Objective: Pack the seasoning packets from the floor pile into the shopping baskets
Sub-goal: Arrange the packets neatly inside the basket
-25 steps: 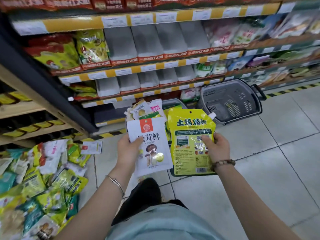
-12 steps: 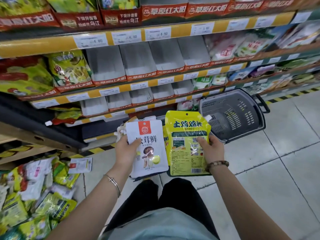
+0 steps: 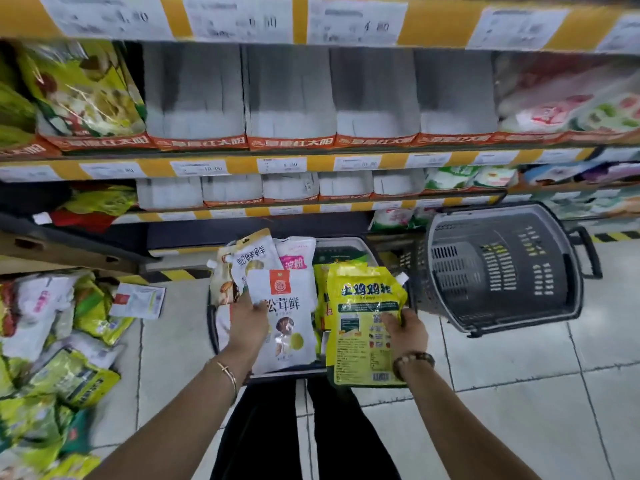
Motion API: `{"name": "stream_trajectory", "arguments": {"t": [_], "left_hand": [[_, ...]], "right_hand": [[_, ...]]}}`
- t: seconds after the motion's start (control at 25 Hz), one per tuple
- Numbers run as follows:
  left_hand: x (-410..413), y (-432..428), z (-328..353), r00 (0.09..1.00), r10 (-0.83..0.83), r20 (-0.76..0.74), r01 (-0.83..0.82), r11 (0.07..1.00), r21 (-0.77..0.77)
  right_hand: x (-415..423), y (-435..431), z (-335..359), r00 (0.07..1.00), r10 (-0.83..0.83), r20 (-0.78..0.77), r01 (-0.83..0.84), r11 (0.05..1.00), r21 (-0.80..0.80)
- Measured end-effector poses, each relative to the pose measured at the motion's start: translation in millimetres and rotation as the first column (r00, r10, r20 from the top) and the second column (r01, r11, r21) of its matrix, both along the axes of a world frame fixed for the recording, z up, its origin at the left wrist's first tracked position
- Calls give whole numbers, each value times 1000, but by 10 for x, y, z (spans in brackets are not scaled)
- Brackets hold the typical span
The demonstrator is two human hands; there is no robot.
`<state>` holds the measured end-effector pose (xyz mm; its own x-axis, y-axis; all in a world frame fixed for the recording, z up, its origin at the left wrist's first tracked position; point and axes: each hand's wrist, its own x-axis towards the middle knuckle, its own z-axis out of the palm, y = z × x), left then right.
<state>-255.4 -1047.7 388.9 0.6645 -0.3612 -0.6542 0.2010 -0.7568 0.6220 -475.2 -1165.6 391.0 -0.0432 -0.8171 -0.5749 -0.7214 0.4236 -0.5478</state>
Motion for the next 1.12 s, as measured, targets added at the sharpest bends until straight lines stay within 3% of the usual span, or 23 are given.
{"name": "stream_trajectory", "arguments": {"t": [0.12, 0.32, 0.48, 0.6, 0.68, 0.76, 0.88, 0.96, 1.12], "left_hand": [[75, -271, -624, 999, -15, 35, 10, 990, 141], [139, -700, -1530, 998, 0, 67, -11, 986, 165], [73, -876, -1889, 992, 103, 74, -109, 989, 95], [-30, -917, -1912, 974, 188, 130, -184, 982, -43], [-121, -836, -1880, 929, 41, 369, -7, 996, -92], [-234, -723, -1924, 797, -271, 539, 278, 958, 71], [-326, -689, -2073, 603, -706, 373, 551, 706, 445], [-354, -724, -2232, 500, -814, 295, 600, 572, 559], [-402, -803, -2456, 416, -850, 324, 564, 521, 641]], "right_hand": [[137, -263, -672, 998, 38, -43, -35, 997, 64], [350, -683, -1640, 997, 69, -34, -68, 997, 32], [419, -860, -2096, 991, 127, -33, -126, 991, 34], [431, -908, -2272, 986, 145, -86, -141, 988, 54], [411, -900, -2293, 982, 171, -82, -170, 985, 20], [387, -837, -2276, 940, 301, -158, -306, 952, -12], [449, -674, -2299, 788, 540, -295, -548, 834, 65], [515, -611, -2406, 726, 611, -315, -600, 787, 146], [585, -628, -2660, 751, 588, -302, -545, 809, 221]]}}
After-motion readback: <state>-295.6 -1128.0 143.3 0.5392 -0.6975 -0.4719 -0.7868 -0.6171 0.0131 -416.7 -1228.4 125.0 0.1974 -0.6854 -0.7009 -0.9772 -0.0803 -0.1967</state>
